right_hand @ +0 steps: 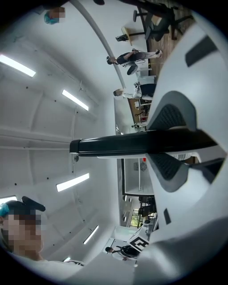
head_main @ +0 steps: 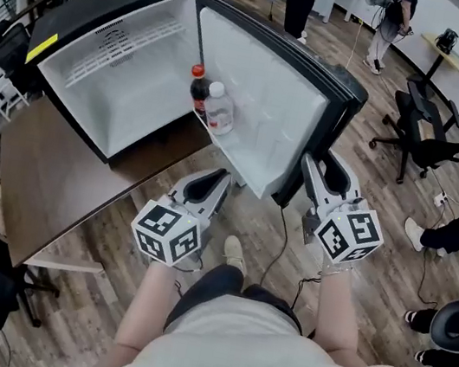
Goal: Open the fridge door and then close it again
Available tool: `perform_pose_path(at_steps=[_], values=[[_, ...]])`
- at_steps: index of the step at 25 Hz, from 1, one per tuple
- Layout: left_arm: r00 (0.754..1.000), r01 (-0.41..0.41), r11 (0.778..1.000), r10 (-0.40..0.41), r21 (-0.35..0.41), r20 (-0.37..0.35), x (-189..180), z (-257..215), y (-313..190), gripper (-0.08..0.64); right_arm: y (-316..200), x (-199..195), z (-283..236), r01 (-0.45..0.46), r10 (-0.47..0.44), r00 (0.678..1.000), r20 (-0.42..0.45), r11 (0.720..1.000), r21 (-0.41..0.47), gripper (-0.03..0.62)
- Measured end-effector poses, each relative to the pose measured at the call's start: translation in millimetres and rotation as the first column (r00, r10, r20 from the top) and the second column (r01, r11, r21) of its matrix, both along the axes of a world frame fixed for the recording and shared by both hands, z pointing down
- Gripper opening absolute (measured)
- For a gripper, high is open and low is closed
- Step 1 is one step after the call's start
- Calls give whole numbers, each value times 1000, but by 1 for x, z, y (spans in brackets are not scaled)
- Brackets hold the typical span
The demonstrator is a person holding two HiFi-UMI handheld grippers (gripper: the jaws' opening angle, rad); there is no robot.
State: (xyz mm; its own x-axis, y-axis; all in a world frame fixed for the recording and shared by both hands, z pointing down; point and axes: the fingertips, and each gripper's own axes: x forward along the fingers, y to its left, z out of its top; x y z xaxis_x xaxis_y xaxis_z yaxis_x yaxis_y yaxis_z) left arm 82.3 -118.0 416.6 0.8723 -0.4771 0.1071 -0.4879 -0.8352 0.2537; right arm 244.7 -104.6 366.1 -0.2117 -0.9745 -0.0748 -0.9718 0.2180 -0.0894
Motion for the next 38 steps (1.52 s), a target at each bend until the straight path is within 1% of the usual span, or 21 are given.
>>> perform_pose_path(at_steps=[5, 10, 20, 24, 28, 33, 38], values=[[1000, 21, 1000, -21, -1, 9, -2, 1, -15, 35, -9, 23, -1, -57, 57, 998, 7, 998, 10, 152], [999, 51, 998, -51, -25, 7, -6, 3, -29, 35, -20, 46, -3, -119, 118, 993, 19, 993, 13, 150], [996, 86, 995, -85, -44, 17, -7, 11, -64, 34, -39, 76, 3, -175, 174, 983, 61, 984, 13, 146], [995, 101, 993, -101, -53, 2, -13, 14, -71, 32, -42, 84, 5, -204, 202, 976, 81, 979, 14, 146], [993, 118, 991, -119, -66, -2, -11, 11, -77, 31, -49, 99, 0, -214, 212, 972, 100, 977, 8, 146], [990, 139, 987, -140, -82, -8, -9, 9, -86, 29, -57, 116, -3, -207, 206, 974, 91, 978, 3, 146], [987, 158, 984, -158, -81, -5, -13, 7, -96, 26, -64, 123, -1, -215, 214, 972, 101, 977, -3, 146]])
